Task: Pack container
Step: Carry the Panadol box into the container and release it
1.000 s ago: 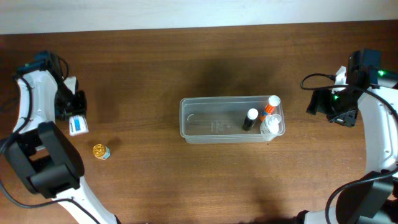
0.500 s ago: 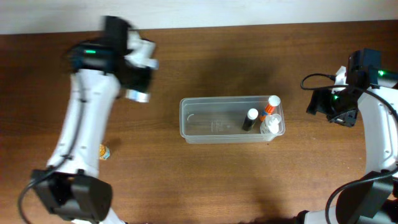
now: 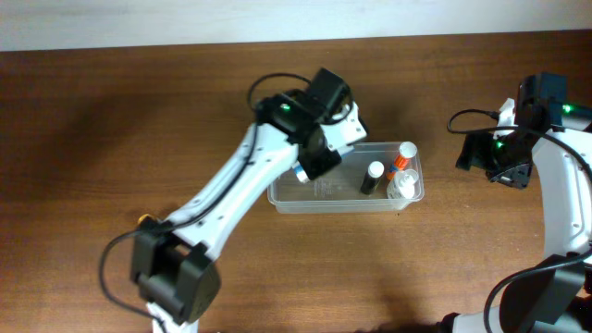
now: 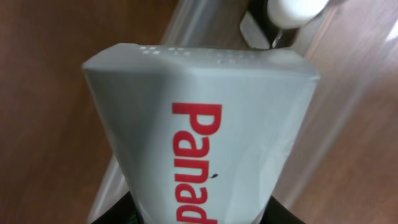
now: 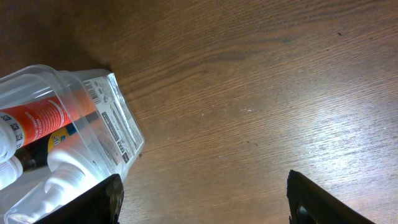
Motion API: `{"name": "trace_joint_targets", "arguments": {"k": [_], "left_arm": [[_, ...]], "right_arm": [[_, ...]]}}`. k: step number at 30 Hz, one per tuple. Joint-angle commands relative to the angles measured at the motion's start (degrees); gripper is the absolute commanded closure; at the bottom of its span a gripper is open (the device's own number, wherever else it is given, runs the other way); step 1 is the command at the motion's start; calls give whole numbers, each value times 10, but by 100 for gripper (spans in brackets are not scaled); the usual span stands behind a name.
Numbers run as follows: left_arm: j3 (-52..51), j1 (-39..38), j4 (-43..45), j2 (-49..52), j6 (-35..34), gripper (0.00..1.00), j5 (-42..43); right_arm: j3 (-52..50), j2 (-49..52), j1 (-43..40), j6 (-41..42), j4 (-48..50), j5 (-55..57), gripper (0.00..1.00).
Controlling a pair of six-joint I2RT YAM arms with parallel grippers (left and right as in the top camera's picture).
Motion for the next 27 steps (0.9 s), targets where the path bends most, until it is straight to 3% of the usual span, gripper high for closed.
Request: {"name": "trace_joint_targets", "arguments": {"k": [1,5,9,10,11,19,27], "left_arm": [[5,0,-2,43,18,59,-33],[5,1,0,68,18,58,-45],[6,1,-1,73,17,37,-95],[9,0,-5,70,15,25,-105],[14,0,-10,69,7,21,-119],[80,25,-100,-12,-120,18,-184],[80,190,-175,-205,-271,6,-174]], "right_arm": [[0,-1,-3,2,0,-3,24],[0,-1,-3,2,0,-3,24],[0,-1,-3,2,0,-3,24],[0,-1,-3,2,0,-3,24],[0,-1,-3,2,0,-3,24],[0,-1,-3,1,0,-3,24],[0,-1,-3,1,0,-1,24]]}}
